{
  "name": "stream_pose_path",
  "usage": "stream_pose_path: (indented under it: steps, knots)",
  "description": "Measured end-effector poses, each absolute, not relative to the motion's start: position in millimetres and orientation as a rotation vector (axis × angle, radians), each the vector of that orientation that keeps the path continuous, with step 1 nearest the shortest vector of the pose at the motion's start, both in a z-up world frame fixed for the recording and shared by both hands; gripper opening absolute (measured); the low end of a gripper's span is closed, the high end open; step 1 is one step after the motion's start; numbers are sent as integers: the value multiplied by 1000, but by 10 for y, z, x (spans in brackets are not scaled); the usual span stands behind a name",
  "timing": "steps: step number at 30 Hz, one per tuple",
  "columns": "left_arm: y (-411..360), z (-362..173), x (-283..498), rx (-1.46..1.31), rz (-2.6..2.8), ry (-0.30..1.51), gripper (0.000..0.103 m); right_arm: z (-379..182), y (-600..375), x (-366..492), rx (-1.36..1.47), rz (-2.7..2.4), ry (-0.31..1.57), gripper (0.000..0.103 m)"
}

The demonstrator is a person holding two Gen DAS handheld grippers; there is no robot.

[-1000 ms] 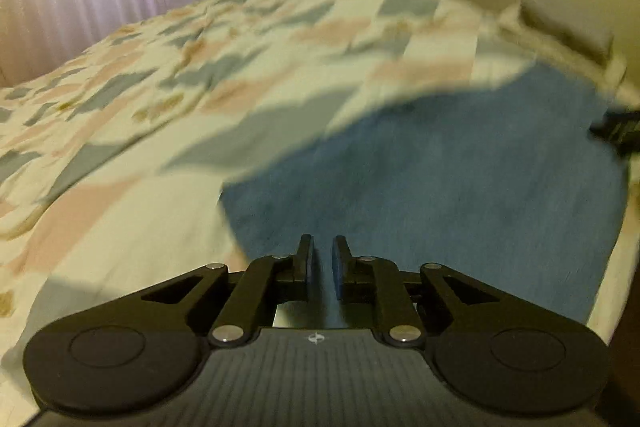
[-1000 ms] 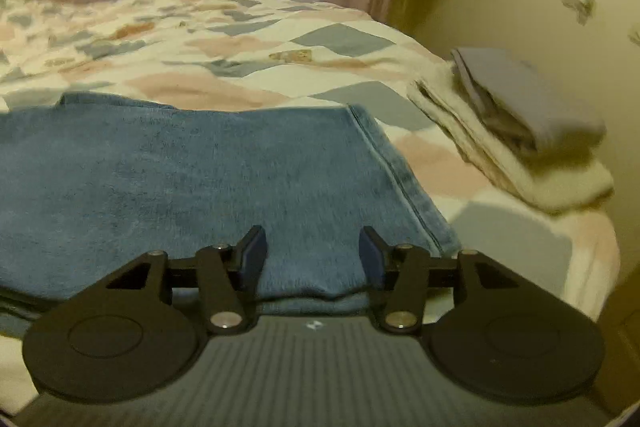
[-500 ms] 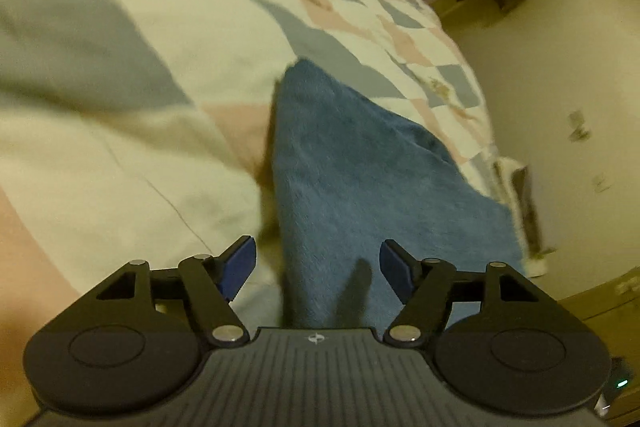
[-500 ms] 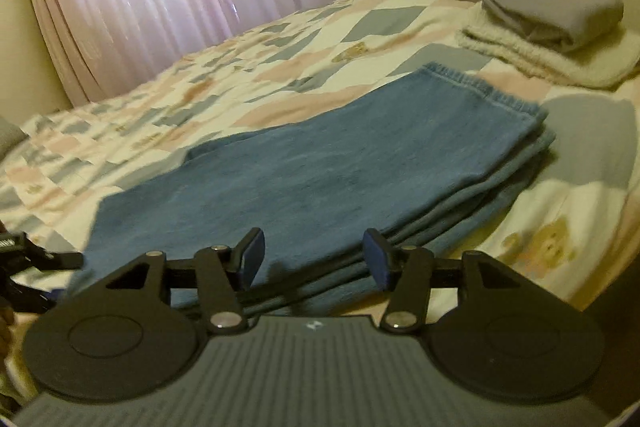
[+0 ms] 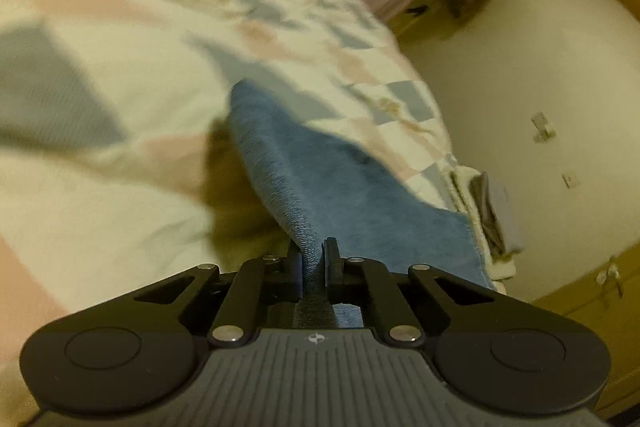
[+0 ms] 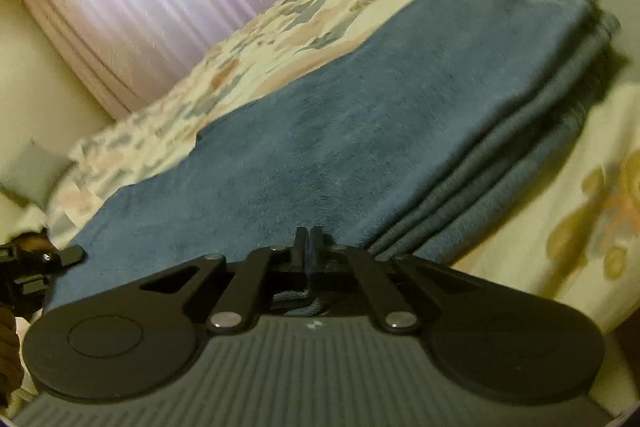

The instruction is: Fold clothes

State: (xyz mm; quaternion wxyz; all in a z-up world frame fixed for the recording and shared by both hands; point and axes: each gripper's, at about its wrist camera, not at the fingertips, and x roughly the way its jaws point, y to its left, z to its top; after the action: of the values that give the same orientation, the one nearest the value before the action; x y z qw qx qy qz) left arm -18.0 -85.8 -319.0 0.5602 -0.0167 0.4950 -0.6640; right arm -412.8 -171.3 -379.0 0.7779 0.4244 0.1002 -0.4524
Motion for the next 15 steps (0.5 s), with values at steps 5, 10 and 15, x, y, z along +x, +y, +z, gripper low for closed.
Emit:
stream_pose_path:
  steps: [5, 10, 15]
  knots:
    - [-1156, -2593, -720, 26, -1724, 990, 8, -3867, -1694, -4297, 1018, -938, 95, 0]
    - [-1685, -2235, -1632, 140, -1951, 872, 12, -3892, -1573, -4552, 1079, -929, -51, 11]
    - [-2324, -2500, -2624, 294, -2088, 903, 15, -3905, -1483, -4948, 1113, -1014, -183, 20]
